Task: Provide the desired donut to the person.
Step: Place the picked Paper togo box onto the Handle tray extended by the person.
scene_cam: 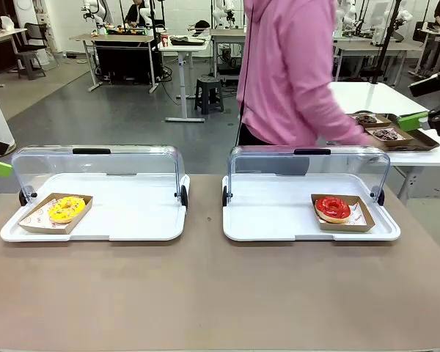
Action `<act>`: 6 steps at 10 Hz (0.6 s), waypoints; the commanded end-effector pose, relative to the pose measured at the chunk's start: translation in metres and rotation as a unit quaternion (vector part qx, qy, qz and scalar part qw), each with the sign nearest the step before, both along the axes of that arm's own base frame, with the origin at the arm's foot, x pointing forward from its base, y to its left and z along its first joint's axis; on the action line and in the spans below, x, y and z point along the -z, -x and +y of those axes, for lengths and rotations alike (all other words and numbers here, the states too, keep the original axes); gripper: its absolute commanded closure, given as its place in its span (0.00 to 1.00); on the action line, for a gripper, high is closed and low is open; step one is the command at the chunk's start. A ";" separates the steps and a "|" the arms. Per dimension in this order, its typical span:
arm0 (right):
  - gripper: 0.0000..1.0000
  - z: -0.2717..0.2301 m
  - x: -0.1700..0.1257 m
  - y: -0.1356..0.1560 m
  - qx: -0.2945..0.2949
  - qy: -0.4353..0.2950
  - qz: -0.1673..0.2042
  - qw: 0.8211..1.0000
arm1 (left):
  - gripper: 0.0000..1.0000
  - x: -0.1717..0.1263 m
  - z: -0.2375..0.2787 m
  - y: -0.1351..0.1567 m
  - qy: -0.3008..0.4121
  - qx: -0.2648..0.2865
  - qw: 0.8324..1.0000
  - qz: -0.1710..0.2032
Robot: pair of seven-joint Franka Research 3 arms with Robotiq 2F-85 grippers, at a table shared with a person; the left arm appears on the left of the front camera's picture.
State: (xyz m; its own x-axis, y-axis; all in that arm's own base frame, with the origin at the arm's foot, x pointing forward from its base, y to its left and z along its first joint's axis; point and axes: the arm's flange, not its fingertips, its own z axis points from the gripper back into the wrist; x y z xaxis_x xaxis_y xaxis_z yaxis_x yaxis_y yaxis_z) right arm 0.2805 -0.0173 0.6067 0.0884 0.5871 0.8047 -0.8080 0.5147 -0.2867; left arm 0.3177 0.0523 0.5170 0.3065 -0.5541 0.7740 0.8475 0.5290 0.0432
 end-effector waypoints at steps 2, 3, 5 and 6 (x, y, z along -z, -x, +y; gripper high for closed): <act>0.00 -0.002 0.030 0.010 0.038 -0.033 0.043 0.998 | 0.00 0.001 0.001 0.000 0.001 -0.002 1.000 -0.003; 0.00 -0.004 0.032 0.009 0.040 -0.035 0.048 0.997 | 0.00 0.001 0.001 0.000 0.001 -0.002 1.000 -0.003; 0.00 -0.004 0.032 0.007 0.048 -0.030 0.054 0.997 | 0.00 0.001 0.001 0.000 0.001 -0.002 1.000 -0.003; 0.00 -0.004 0.032 0.007 0.065 -0.017 0.056 0.996 | 0.00 0.001 0.001 0.000 0.001 -0.002 1.000 -0.003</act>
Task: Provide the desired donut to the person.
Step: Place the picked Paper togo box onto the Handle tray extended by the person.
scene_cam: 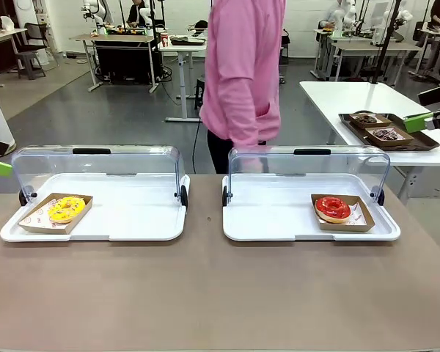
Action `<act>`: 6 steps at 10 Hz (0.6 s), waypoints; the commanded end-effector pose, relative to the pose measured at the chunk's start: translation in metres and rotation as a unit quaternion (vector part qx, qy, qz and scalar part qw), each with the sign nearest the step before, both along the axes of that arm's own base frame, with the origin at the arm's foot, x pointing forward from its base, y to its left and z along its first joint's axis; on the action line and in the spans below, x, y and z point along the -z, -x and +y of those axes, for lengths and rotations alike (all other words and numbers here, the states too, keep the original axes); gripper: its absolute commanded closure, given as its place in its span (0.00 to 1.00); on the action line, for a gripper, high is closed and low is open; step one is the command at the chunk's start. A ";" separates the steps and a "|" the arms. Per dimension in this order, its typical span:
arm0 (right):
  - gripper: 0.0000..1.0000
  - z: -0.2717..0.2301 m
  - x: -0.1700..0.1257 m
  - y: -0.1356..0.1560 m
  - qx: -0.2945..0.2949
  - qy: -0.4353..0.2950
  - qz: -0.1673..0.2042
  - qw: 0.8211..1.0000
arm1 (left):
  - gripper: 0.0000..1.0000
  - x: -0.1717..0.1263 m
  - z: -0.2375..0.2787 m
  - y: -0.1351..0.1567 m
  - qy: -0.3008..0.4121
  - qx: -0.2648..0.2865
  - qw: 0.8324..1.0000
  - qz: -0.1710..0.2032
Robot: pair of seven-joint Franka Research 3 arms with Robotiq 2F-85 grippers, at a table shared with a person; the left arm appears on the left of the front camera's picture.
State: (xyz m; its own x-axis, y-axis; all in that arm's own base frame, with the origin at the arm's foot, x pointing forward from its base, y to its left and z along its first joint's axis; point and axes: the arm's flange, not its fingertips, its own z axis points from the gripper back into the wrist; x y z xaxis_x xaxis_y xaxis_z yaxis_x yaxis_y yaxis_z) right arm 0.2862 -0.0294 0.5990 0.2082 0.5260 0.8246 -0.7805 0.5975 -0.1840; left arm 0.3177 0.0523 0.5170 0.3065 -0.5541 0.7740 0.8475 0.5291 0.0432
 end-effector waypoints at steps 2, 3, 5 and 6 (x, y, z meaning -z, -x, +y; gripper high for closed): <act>0.00 0.008 0.024 0.010 0.026 0.021 0.017 0.999 | 0.00 0.001 0.001 0.000 0.001 -0.002 1.000 -0.003; 0.00 0.009 0.023 0.009 0.025 0.023 0.017 0.999 | 0.00 0.001 0.001 0.000 0.001 -0.002 1.000 -0.003; 0.00 0.009 0.022 0.007 0.026 0.026 0.018 0.999 | 0.00 0.001 0.001 0.000 0.001 -0.002 1.000 -0.003; 0.00 0.010 0.022 0.004 0.043 0.031 0.021 0.998 | 0.00 0.001 0.001 0.000 0.001 -0.002 1.000 -0.003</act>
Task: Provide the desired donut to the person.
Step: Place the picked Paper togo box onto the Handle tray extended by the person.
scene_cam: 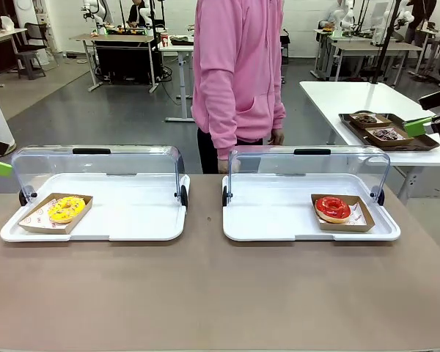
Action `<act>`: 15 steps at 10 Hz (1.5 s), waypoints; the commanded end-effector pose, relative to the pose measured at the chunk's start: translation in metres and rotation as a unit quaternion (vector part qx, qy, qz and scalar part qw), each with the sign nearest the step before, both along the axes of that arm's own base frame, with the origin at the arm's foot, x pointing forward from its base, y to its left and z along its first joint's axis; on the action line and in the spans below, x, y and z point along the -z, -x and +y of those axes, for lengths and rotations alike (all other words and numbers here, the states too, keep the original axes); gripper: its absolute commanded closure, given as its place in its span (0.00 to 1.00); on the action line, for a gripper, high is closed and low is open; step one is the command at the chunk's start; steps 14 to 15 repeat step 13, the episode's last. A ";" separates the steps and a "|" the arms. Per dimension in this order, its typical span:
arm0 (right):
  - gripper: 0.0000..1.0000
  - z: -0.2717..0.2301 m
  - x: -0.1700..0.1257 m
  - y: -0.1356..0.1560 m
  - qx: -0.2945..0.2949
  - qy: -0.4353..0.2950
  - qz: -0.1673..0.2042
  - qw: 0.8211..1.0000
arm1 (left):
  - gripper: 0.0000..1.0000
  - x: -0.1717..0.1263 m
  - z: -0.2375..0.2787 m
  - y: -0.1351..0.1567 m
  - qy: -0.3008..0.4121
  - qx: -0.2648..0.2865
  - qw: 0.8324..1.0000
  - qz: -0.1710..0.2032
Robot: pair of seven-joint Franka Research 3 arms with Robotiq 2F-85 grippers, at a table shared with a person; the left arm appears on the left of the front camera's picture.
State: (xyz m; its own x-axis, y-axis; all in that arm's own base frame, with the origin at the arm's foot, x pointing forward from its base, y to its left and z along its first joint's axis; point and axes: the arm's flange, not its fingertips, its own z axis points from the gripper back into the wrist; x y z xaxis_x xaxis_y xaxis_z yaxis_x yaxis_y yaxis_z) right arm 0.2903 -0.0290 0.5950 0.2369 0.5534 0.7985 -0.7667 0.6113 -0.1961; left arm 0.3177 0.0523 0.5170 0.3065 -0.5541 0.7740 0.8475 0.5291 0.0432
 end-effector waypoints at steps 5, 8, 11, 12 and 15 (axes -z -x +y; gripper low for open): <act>0.00 0.000 0.000 0.000 0.000 0.000 0.000 1.000 | 0.00 0.001 0.001 0.000 0.001 -0.002 1.000 -0.003; 0.00 0.000 0.000 0.000 0.000 0.000 0.000 1.000 | 0.00 0.001 0.001 0.000 0.001 -0.002 1.000 -0.003; 0.00 0.000 0.000 0.000 0.000 0.000 0.000 1.000 | 0.00 0.001 0.001 0.000 0.001 -0.002 1.000 -0.003; 0.00 0.000 0.000 0.000 0.000 0.000 0.000 1.000 | 0.00 0.001 0.001 0.000 0.001 -0.002 1.000 -0.003; 0.00 0.000 0.000 0.000 0.000 0.000 0.000 1.000 | 0.00 0.001 0.001 0.000 0.001 -0.002 1.000 -0.003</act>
